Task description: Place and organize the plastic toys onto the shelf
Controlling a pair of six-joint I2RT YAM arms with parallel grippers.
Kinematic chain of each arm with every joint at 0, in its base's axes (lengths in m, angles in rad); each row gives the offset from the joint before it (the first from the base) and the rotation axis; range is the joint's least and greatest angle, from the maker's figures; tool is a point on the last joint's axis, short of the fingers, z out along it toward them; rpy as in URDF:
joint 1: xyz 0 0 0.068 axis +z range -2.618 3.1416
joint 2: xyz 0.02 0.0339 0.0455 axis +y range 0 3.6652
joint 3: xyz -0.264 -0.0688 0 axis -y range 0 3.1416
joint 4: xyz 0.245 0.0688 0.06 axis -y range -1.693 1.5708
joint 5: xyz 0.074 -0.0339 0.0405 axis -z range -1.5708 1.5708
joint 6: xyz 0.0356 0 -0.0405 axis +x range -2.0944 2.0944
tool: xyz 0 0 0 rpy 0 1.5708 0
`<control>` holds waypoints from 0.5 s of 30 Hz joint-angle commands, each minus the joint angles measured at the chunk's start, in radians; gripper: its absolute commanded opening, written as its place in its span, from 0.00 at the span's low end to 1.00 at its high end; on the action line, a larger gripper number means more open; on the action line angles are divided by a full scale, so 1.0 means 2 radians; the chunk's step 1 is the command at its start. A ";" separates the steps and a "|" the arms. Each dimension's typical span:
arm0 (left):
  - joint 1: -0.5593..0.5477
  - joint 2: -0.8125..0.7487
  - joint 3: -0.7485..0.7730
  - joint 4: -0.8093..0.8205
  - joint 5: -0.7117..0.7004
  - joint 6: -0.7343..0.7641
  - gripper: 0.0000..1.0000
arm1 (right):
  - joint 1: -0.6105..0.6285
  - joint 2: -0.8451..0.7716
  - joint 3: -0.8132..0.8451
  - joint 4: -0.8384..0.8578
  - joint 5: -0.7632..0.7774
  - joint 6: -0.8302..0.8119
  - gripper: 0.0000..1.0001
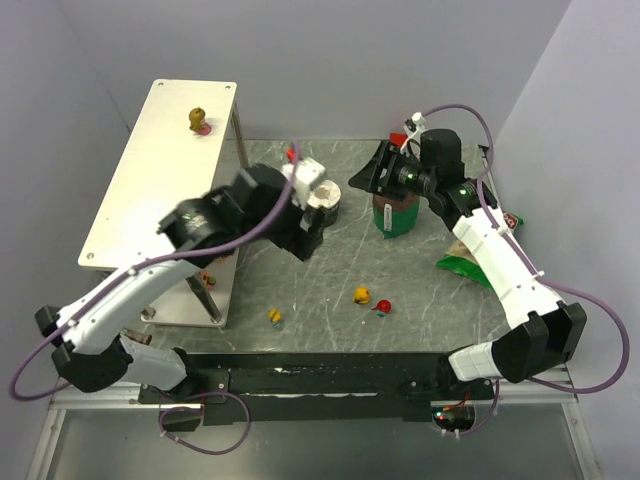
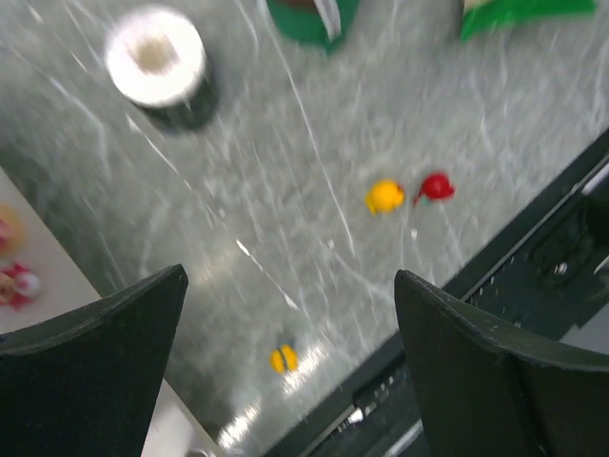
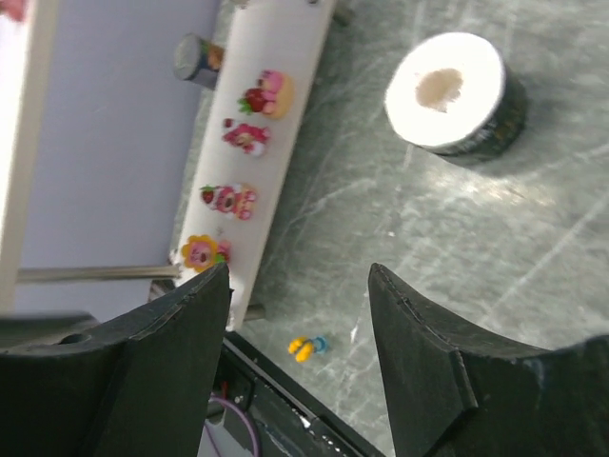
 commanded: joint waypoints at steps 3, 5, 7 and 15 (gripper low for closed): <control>-0.094 0.033 -0.031 -0.031 -0.119 -0.108 0.91 | -0.014 -0.024 -0.003 -0.044 0.069 0.002 0.69; -0.117 0.044 -0.069 -0.030 -0.143 -0.145 0.88 | -0.020 -0.026 -0.011 -0.044 0.074 0.003 0.70; -0.131 0.047 -0.118 -0.029 -0.158 -0.186 0.85 | -0.023 -0.028 -0.016 -0.041 0.076 0.007 0.70; -0.139 -0.008 -0.305 0.066 -0.168 -0.261 0.76 | -0.030 -0.014 -0.019 -0.049 0.077 0.002 0.71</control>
